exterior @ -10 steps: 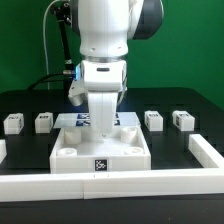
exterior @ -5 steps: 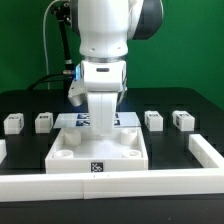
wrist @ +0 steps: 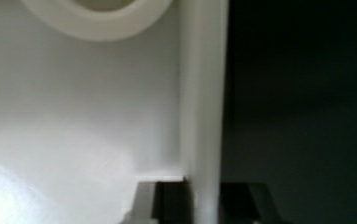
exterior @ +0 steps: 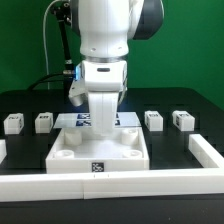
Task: Assemble square table
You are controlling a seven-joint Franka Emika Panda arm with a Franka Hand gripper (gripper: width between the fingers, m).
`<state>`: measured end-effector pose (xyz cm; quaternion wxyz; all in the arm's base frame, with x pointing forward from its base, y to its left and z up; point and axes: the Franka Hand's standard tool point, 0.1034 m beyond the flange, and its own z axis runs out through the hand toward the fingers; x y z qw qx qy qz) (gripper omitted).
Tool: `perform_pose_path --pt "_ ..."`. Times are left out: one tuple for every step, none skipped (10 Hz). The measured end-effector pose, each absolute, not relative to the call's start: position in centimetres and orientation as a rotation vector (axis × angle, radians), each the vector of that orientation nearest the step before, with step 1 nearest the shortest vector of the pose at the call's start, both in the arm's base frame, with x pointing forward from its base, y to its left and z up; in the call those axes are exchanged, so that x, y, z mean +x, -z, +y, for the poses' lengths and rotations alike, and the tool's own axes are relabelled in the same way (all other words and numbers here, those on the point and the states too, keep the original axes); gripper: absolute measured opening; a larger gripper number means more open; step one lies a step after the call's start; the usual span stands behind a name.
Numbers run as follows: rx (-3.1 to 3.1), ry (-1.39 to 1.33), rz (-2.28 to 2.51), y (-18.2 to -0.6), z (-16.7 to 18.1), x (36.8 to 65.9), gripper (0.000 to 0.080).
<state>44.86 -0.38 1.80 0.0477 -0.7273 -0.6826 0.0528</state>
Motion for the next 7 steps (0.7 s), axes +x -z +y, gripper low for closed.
perform_pose_path --pt "-2.202 -0.151 -2.097 -1.8 0.6 44.9 0.0061" --pt "-2.197 -0.138 -2.101 -1.6 2.2 45.0 0.0061" --pt "-2.204 -0.134 -2.093 -1.6 3.3 45.0 0.0061" --pt "-2.203 -0.133 -2.095 -1.7 3.1 45.1 0.0061" --pt "-2.206 -0.133 -2.092 -1.7 3.0 45.1 0.0061" --pt "-2.206 -0.133 -2.092 -1.7 3.0 45.1 0.0061" --pt "-2.202 -0.132 -2.095 -1.6 3.1 45.1 0.0061"
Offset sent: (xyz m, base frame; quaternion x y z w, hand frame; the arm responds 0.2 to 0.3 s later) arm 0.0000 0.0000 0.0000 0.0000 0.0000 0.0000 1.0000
